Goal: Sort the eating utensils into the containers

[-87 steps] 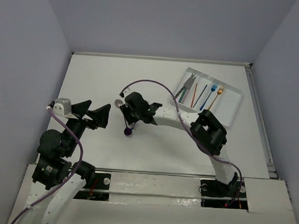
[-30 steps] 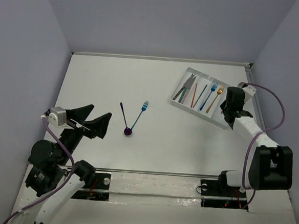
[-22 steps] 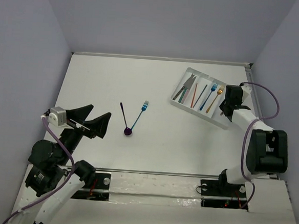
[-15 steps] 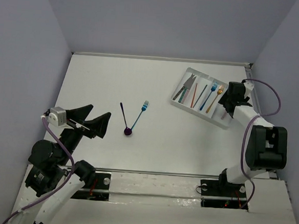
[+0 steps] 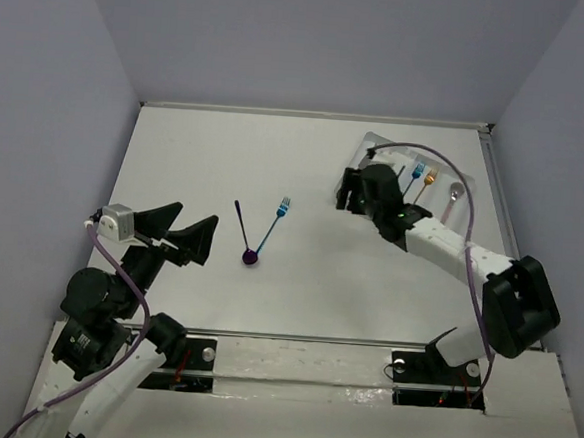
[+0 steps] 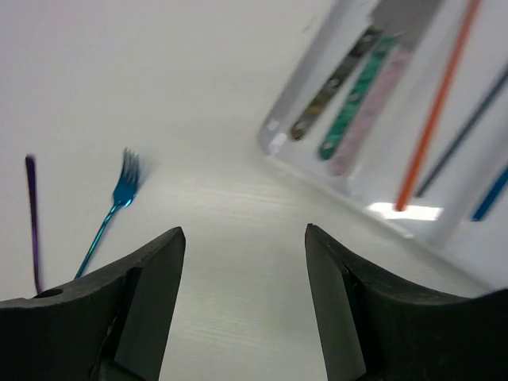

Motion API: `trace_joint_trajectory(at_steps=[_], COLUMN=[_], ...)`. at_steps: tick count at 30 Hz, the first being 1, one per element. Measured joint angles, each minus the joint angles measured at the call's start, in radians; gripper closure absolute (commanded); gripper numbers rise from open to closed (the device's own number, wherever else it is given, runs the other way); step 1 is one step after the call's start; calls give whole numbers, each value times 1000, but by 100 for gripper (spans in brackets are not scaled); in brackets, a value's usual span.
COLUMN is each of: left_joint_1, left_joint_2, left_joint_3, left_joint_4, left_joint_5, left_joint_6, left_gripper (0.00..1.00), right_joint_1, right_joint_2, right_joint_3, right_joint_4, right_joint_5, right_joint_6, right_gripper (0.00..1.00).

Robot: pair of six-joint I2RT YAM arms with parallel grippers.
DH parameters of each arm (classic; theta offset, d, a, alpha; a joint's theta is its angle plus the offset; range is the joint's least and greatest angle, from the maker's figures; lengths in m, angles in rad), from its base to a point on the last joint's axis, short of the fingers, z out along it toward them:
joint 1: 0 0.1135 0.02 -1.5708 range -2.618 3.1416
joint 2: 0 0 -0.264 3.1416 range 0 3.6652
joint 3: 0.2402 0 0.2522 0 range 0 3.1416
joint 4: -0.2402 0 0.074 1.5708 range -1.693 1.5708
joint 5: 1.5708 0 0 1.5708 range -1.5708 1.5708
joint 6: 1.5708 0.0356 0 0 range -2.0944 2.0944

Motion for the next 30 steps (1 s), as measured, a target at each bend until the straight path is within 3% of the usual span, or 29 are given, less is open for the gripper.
trace_joint_trajectory(at_steps=[5,13,20,27,30], left_joint_1=[23,57,59,59,59], left_joint_2=[17,19,19,19,19], left_joint_3=[0,0,0,0,0], left_joint_4=[-1,0,0,0,0], left_joint_5=[-21,-52,-59,-60,-60], left_joint_6=[1,1,0,0,0], left_gripper=[1,1,1,1,1], right_joint_1=[279,527,580,593,603], right_joint_2=[227,586,735,797,805], right_joint_3=[154,552,717,748,753], right_joint_4=[-21,-106,-222,-307,-317], right_joint_5=[16,94,102,101,105], right_joint_6=[-19,-70,-74,-43,-17], right_gripper=[42,59,67,71,77])
